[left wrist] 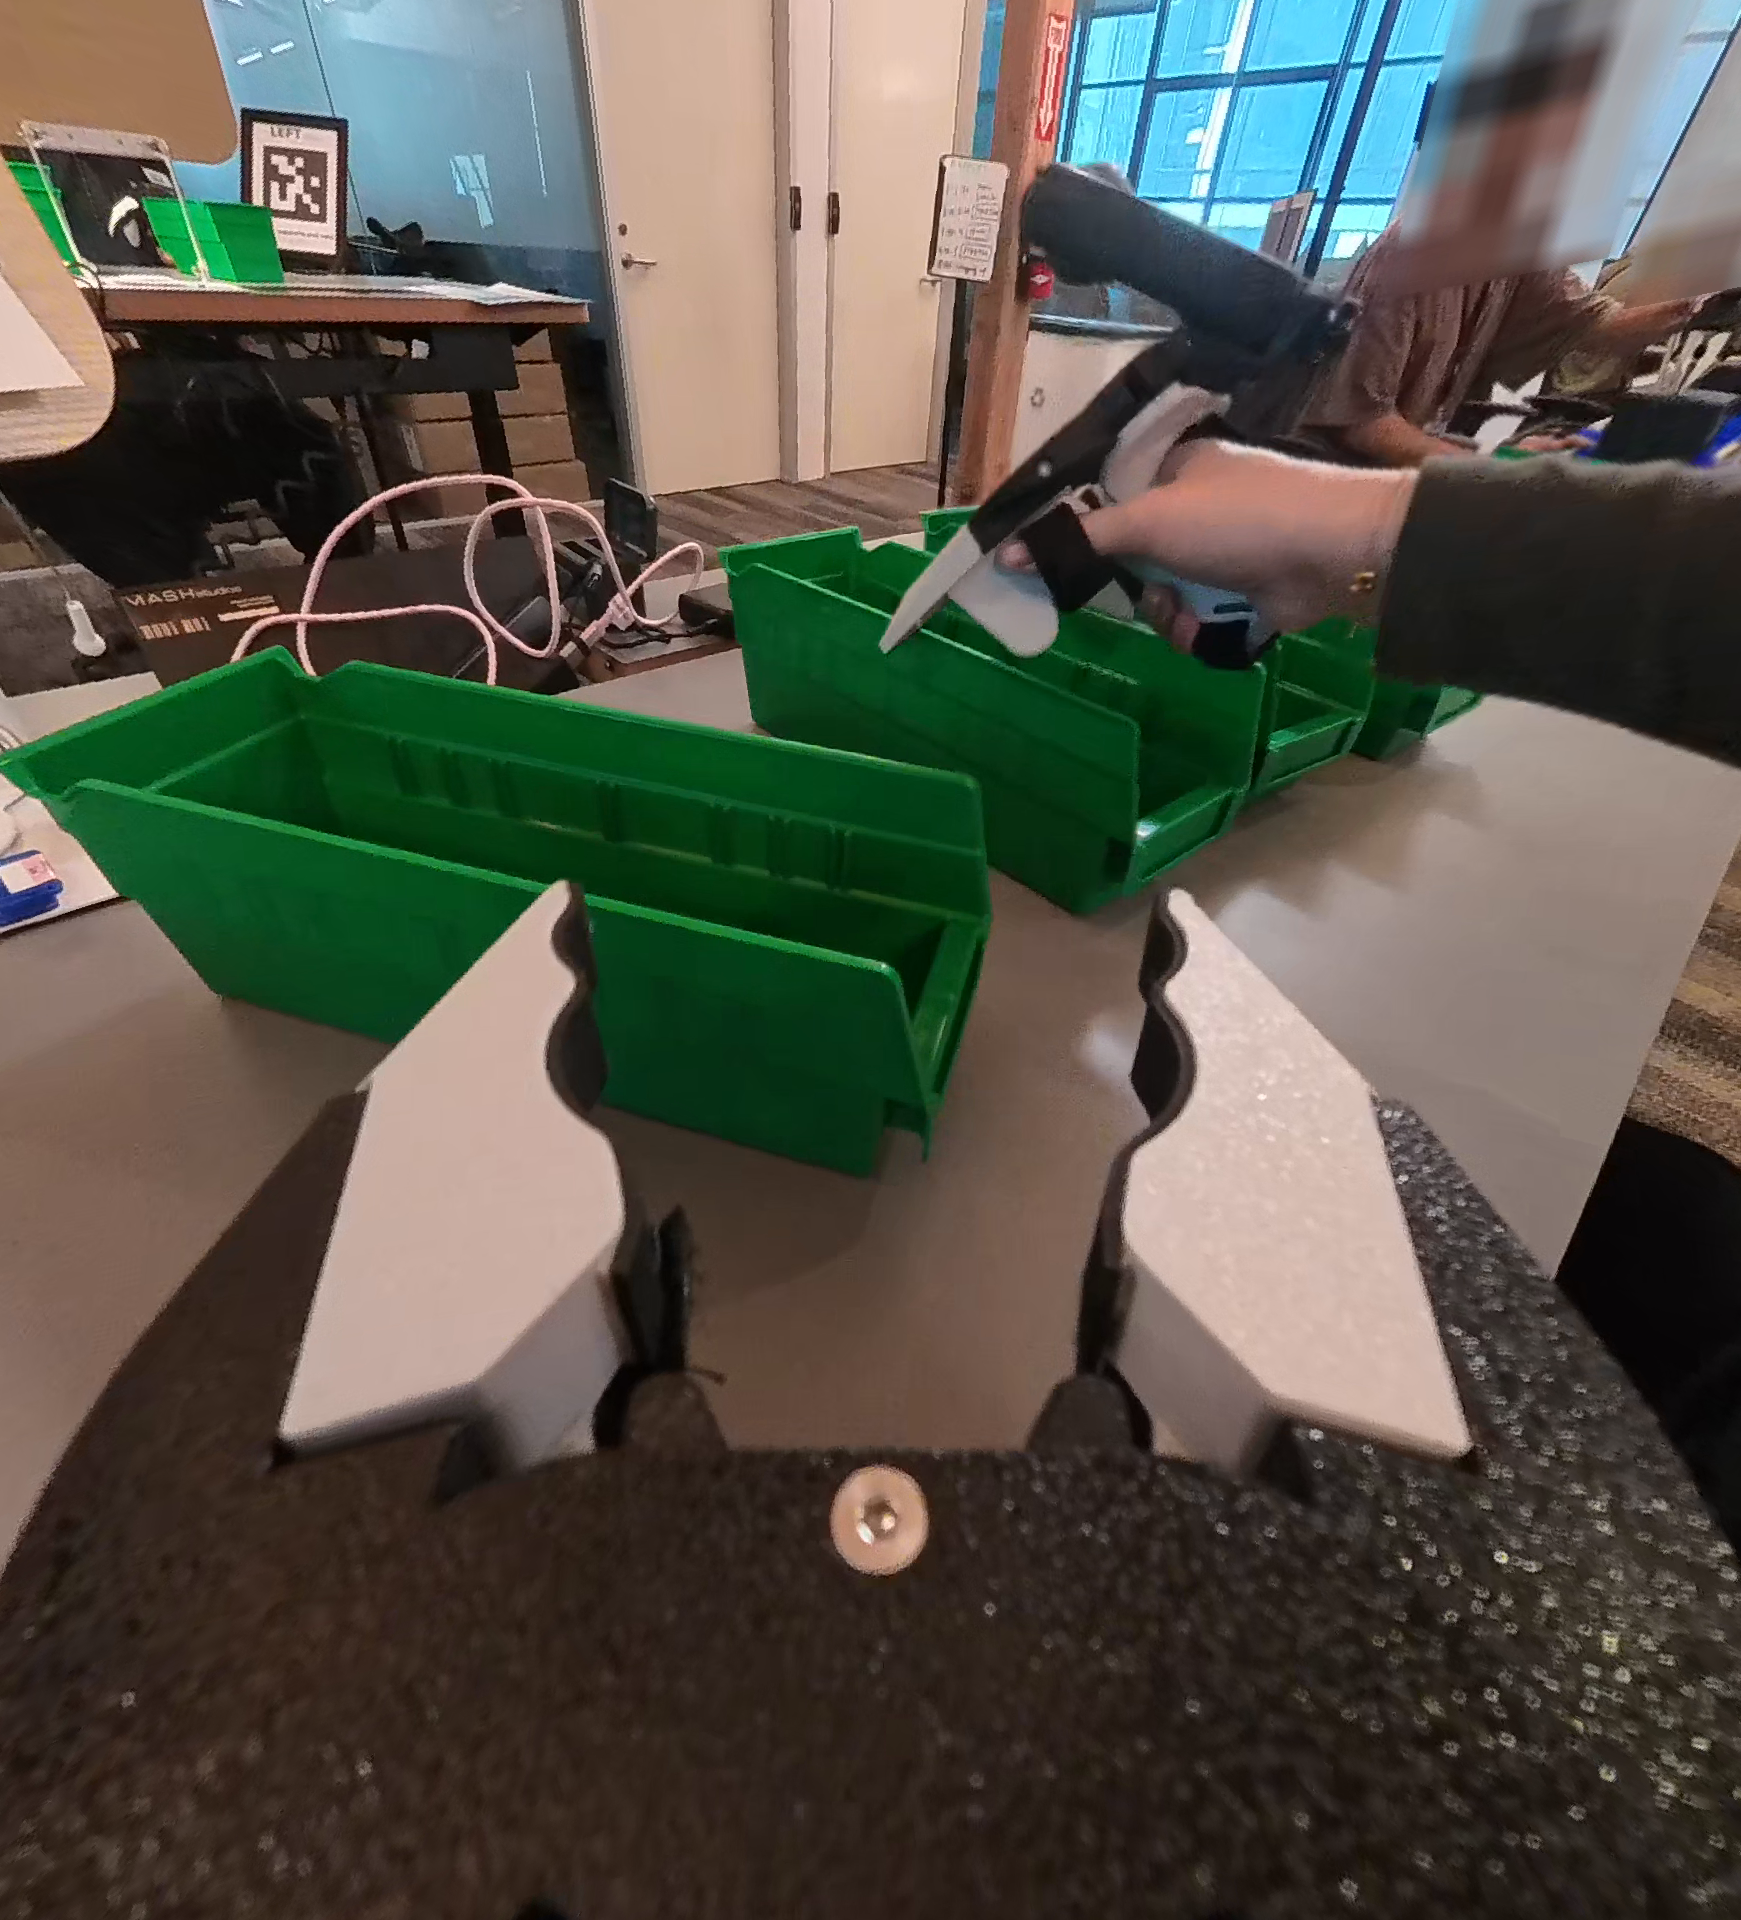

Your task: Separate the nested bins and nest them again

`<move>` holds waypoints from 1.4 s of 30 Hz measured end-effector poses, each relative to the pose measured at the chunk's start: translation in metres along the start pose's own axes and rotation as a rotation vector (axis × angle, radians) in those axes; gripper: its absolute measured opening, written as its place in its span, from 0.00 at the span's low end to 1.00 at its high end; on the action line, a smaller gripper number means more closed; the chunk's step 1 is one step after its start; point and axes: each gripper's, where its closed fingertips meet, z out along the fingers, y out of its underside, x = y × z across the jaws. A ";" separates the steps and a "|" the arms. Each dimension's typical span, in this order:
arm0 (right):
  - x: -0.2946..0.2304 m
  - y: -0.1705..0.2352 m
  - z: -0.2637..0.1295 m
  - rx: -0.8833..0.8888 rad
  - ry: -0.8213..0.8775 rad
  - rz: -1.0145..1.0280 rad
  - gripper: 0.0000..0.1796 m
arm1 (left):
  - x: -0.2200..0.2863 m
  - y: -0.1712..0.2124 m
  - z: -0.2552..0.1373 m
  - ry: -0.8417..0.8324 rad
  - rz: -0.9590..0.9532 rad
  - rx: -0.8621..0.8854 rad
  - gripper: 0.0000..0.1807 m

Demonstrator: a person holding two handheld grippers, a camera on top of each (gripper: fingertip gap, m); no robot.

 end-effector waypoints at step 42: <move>0.316 0.030 -0.271 1.464 0.484 -0.202 0.42 | 0.100 -0.095 0.095 -0.143 -0.021 0.233 0.60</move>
